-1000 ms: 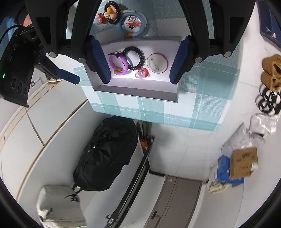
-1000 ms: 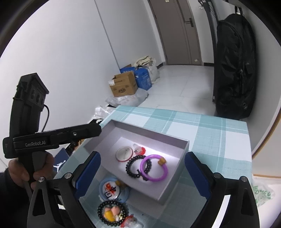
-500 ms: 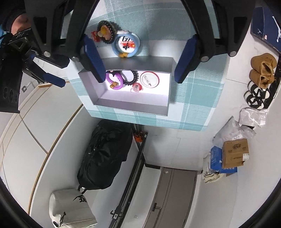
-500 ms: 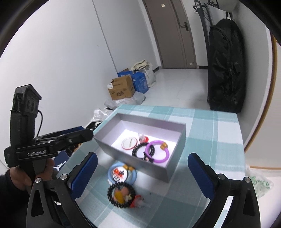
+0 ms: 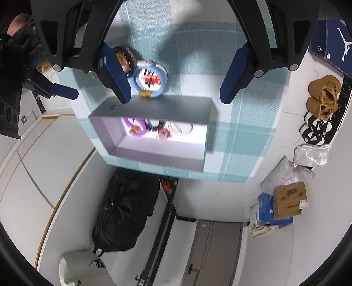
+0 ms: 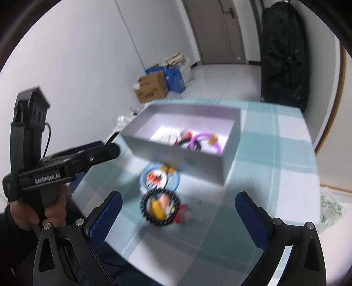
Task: Organize jewelry
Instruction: 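Withdraw both grippers from the box toward the remaining jewelry, then grasp the black bead bracelet with charms using the right gripper and lift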
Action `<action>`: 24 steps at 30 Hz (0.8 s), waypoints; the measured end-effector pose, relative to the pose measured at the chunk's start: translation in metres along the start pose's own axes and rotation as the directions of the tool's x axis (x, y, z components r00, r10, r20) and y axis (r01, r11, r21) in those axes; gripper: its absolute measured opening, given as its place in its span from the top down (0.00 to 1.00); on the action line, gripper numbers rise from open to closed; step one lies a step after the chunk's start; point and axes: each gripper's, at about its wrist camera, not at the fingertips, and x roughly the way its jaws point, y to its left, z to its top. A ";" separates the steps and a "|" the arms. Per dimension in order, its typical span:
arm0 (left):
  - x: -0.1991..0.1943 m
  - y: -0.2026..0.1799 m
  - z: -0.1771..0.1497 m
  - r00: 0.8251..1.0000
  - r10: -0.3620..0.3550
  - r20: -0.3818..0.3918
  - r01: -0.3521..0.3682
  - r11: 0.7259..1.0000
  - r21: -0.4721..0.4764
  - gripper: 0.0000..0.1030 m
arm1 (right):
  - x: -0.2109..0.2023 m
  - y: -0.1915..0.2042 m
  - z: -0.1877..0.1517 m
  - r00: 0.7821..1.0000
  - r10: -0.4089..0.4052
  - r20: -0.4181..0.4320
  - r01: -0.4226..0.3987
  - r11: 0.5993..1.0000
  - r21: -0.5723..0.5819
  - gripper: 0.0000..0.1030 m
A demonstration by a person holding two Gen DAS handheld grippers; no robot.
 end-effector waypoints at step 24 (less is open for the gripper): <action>0.008 0.028 -0.012 0.992 0.001 -0.128 -0.018 0.991 -0.136 0.23 | 0.054 0.026 -0.001 0.983 0.040 -0.178 -0.077 0.976 -0.206 0.32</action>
